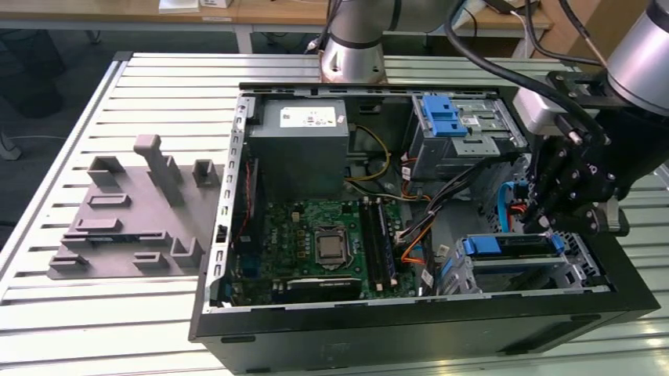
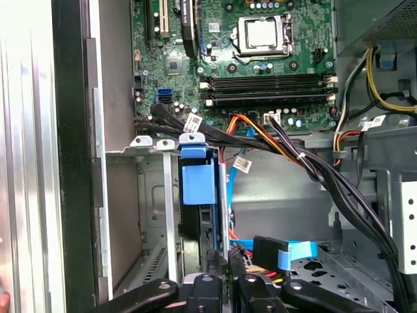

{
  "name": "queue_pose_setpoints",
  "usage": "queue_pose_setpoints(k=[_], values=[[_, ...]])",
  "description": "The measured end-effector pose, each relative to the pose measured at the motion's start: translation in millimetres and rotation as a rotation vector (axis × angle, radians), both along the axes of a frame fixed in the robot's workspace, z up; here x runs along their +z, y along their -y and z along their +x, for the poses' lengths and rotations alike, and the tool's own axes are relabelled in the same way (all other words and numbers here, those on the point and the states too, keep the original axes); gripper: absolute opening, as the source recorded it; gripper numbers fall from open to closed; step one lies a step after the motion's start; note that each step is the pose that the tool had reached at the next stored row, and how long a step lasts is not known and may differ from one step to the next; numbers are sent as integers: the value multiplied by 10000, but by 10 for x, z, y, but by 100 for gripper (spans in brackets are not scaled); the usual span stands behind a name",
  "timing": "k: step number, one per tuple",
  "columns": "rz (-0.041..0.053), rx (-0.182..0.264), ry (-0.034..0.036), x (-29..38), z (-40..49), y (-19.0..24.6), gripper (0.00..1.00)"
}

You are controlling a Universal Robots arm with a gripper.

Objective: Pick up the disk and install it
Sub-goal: 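Insert the first disk wire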

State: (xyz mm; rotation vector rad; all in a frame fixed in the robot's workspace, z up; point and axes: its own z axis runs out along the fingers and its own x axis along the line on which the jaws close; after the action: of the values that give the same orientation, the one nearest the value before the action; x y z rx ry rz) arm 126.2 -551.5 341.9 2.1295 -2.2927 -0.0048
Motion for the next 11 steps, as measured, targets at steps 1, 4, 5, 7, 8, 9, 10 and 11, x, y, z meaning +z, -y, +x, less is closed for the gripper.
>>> queue_pose_setpoints(k=[1, 4, 5, 7, 8, 9, 10, 11], values=[[0, 1, -1, -4, -1, 4, 16], [-2, 1, -7, -11, -1, 6, 16], [-3, 0, -10, -15, -2, 7, 16], [-12, 5, -12, -19, -2, 13, 16], [-19, 9, -13, -20, -2, 15, 16], [-29, 12, -13, -21, -2, 15, 16], [-43, 13, -13, -21, -2, 16, 16], [-55, 13, -14, -22, -2, 18, 16]])
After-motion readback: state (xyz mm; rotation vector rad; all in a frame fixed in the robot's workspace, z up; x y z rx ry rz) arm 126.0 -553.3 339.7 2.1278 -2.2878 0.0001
